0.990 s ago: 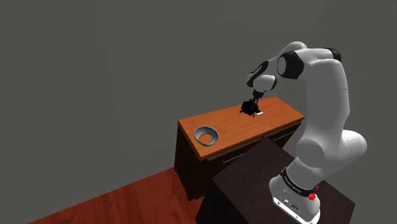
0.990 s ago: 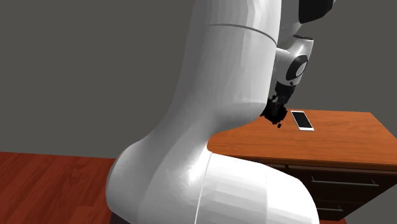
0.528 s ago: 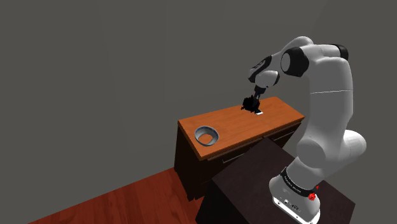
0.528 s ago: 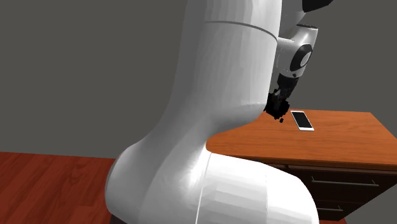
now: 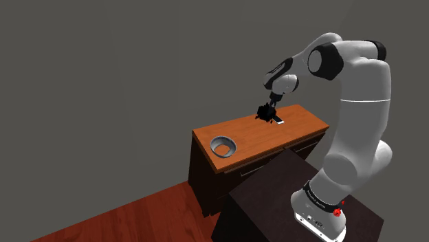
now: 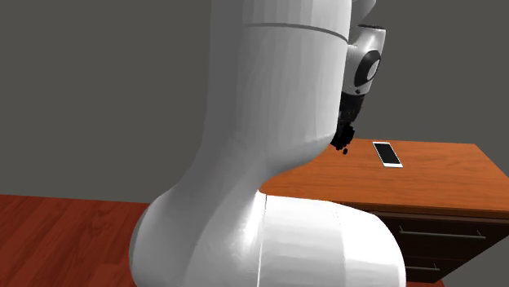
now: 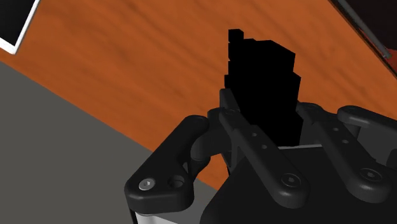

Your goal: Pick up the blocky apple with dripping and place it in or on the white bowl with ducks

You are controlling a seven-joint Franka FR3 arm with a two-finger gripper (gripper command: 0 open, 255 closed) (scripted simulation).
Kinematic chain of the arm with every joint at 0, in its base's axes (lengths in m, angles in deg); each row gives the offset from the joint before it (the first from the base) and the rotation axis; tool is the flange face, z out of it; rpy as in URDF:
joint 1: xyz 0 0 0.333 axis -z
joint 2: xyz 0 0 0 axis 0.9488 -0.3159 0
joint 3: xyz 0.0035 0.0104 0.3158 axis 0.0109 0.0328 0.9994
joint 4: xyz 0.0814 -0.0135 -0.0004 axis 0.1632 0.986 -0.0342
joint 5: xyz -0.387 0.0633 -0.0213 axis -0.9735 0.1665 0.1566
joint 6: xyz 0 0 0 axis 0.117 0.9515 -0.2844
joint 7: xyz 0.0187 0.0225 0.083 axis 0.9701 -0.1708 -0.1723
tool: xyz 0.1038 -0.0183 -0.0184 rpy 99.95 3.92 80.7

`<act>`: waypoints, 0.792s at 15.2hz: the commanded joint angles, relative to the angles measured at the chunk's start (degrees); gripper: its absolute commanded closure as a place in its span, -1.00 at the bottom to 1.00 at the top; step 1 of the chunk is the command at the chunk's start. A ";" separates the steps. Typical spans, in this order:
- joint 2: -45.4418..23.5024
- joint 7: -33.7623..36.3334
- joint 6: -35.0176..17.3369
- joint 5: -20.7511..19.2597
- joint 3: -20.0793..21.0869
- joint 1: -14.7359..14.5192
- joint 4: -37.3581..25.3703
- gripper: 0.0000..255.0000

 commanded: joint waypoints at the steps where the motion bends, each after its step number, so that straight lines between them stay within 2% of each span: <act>1: 2.04 2.41 -1.35 -0.62 -0.07 -2.53 3.22 1.00; 12: 10.87 18.23 -6.14 -4.80 0.62 -16.23 16.04 1.00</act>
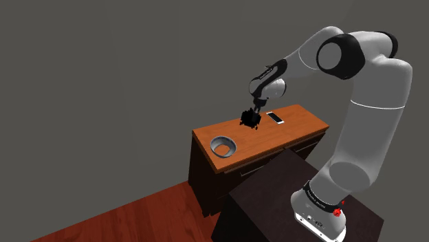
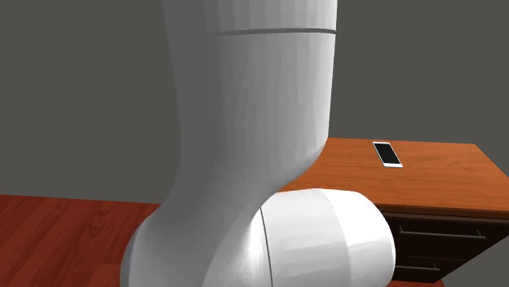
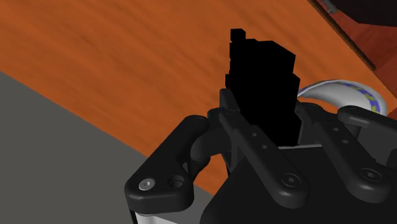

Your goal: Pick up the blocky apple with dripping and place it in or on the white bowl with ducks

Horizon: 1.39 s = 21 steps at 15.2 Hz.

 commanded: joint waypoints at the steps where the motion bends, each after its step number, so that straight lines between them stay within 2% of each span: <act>1: 1.76 3.40 -0.64 -1.00 0.14 -2.61 2.20 1.00; 8: 4.69 14.80 -1.58 -3.33 2.05 -10.59 5.71 1.00; 14: 5.47 24.68 -1.32 -4.62 4.48 -17.07 6.06 1.00; 21: 0.33 22.61 -5.96 -1.61 6.14 -15.91 5.79 1.00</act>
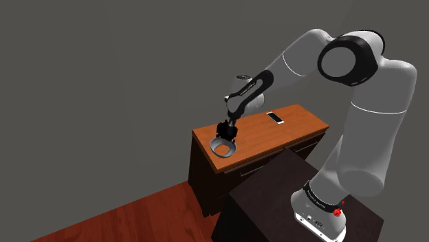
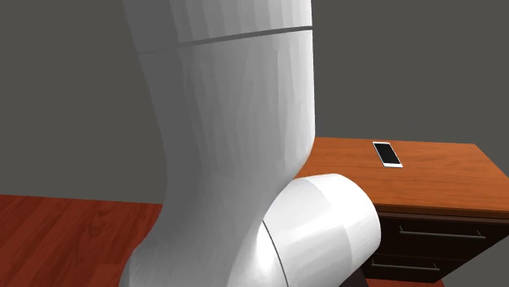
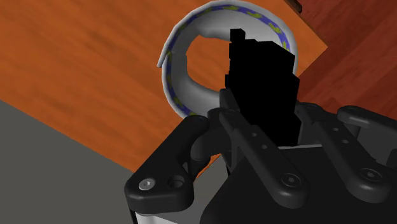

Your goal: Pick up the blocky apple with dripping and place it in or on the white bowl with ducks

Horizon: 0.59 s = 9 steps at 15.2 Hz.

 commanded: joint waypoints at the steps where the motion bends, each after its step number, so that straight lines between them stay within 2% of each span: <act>1: -1.47 -0.54 -1.42 0.87 0.58 0.34 -0.04 1.00; 9: -7.12 -2.57 -5.89 3.77 2.93 2.10 -1.12 1.00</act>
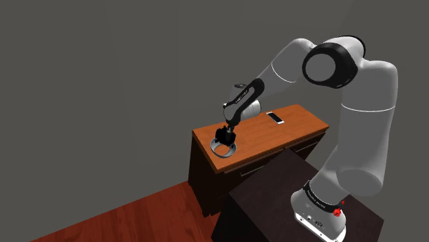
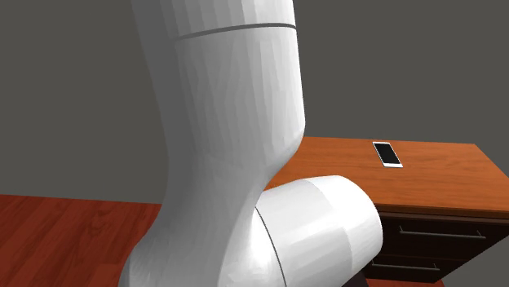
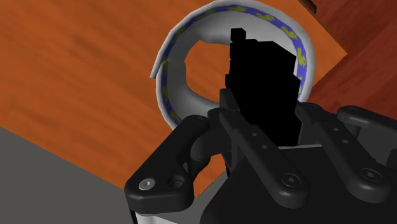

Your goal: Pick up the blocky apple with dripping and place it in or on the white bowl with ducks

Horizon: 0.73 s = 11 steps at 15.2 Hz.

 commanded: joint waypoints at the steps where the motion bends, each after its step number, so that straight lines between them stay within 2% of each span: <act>1: -0.59 -0.21 -0.46 0.29 0.27 0.21 -0.18 1.00; 7: -0.59 -0.21 -0.46 0.29 0.27 0.22 -0.18 1.00; 8: -0.58 -0.21 -0.45 0.29 0.26 0.21 -0.17 -1.00; 11: -0.58 -0.21 -0.46 0.29 0.26 0.21 -0.17 -1.00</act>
